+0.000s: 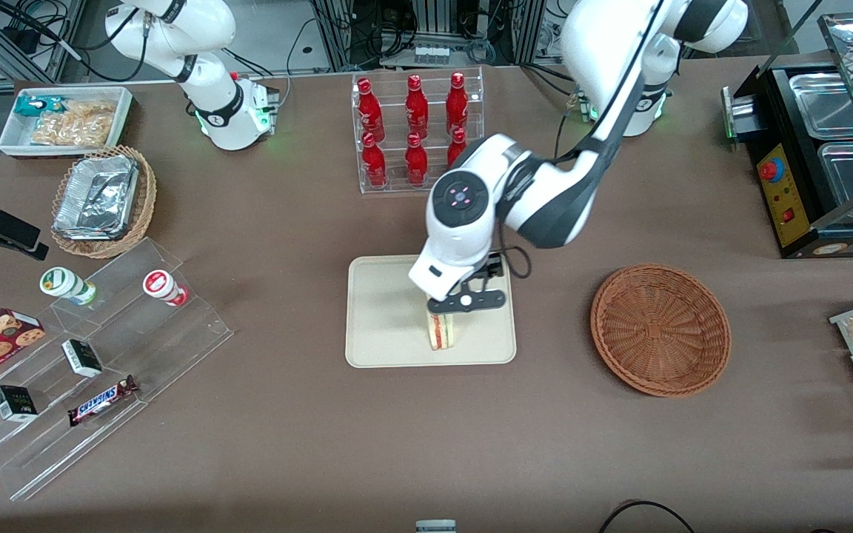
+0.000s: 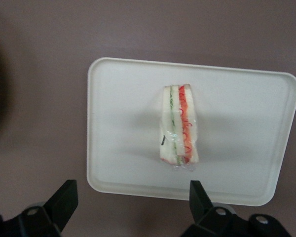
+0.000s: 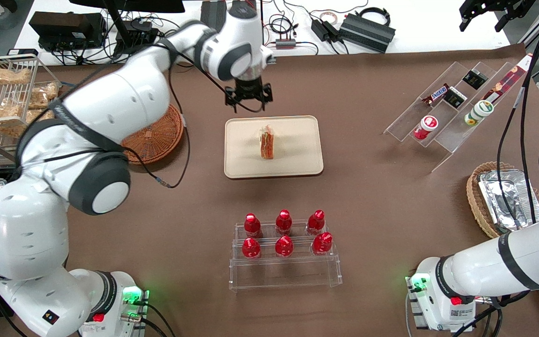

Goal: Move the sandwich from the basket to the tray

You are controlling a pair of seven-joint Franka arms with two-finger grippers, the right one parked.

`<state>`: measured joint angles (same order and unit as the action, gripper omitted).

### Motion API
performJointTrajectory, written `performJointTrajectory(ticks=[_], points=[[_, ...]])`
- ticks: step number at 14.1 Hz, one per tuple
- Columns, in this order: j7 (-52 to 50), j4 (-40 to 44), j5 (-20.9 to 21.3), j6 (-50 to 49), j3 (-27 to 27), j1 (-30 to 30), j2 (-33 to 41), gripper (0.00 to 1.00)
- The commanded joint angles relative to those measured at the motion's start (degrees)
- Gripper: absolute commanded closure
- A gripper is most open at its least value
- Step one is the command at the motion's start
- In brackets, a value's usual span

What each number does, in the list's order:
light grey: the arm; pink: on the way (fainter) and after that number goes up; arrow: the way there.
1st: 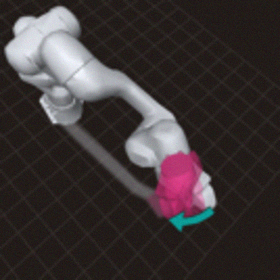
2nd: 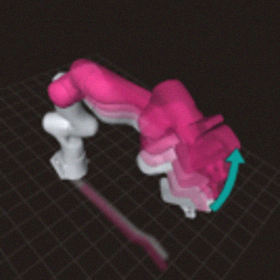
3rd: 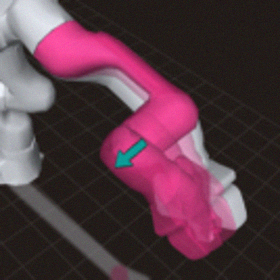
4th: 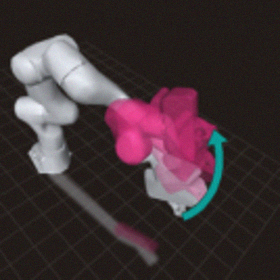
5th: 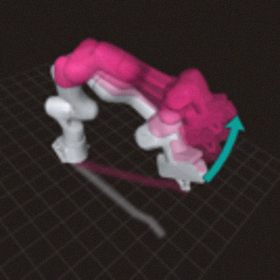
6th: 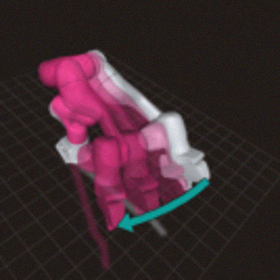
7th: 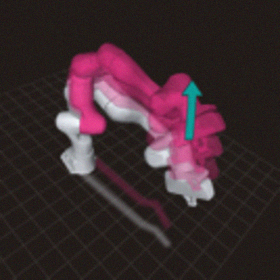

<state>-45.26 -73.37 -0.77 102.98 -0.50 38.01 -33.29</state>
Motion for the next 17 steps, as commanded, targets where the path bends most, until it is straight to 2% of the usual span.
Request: performJointTrajectory(ticks=[1, 6, 8, 13, 17], points=[[-0.3, -4.3, 0.2, -1.9, -0.2, -3.3, 4.8, 0.0], [0.1, -9.1, 1.0, -4.4, 0.1, -8.5, 9.0, 0.0], [3.1, -12.4, 1.0, -4.3, 0.3, -9.8, 12.0, 0.0], [12.6, -20.8, 0.9, -5.6, 0.2, -17.8, 21.5, 0.0], [21.5, -24.5, 0.5, -9.4, -2.3, -26.6, 28.2, 0.0]])
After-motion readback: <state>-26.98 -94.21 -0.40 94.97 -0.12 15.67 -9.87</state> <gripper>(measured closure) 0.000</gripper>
